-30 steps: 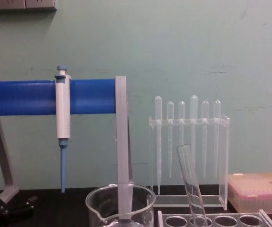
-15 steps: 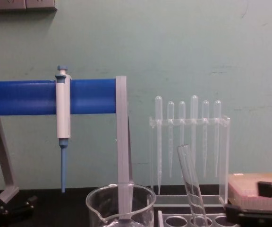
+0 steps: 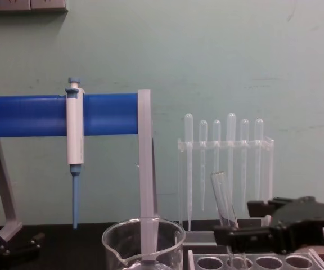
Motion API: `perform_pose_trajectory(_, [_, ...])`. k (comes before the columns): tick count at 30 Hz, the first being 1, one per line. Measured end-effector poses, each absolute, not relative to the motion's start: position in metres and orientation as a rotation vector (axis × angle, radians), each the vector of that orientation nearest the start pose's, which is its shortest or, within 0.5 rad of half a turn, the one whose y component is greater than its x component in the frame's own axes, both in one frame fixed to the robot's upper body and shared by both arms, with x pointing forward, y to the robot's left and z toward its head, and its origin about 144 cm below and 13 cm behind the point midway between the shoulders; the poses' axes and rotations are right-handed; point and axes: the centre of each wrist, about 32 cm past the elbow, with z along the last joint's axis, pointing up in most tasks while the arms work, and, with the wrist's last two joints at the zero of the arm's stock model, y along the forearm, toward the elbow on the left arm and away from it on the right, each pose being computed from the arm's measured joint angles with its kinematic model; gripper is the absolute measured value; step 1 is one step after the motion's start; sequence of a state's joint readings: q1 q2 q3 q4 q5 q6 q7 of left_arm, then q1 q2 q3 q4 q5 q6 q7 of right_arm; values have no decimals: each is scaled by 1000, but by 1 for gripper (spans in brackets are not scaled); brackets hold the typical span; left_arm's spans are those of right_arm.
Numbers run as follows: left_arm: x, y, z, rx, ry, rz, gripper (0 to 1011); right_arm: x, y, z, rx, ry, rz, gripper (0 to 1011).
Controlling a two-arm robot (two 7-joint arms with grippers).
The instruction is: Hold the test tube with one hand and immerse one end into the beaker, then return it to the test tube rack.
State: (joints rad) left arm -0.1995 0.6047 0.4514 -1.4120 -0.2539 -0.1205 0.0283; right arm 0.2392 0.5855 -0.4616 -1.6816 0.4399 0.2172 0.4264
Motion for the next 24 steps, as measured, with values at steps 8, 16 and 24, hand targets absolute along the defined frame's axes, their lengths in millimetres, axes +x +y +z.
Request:
perform_pose_trajectory(8, [489, 310, 1140, 304, -285, 1248, 1000, 504, -245, 1221, -241, -18, -698, 1000])
perform_pose_trajectory(16, [489, 310, 1140, 304, -285, 1248, 1000, 508, -241, 1223, -242, -8, -696, 843])
perform_pose_trajectory(24, [489, 310, 1140, 305, -285, 1248, 1000, 509, -239, 1224, -240, -4, -697, 624])
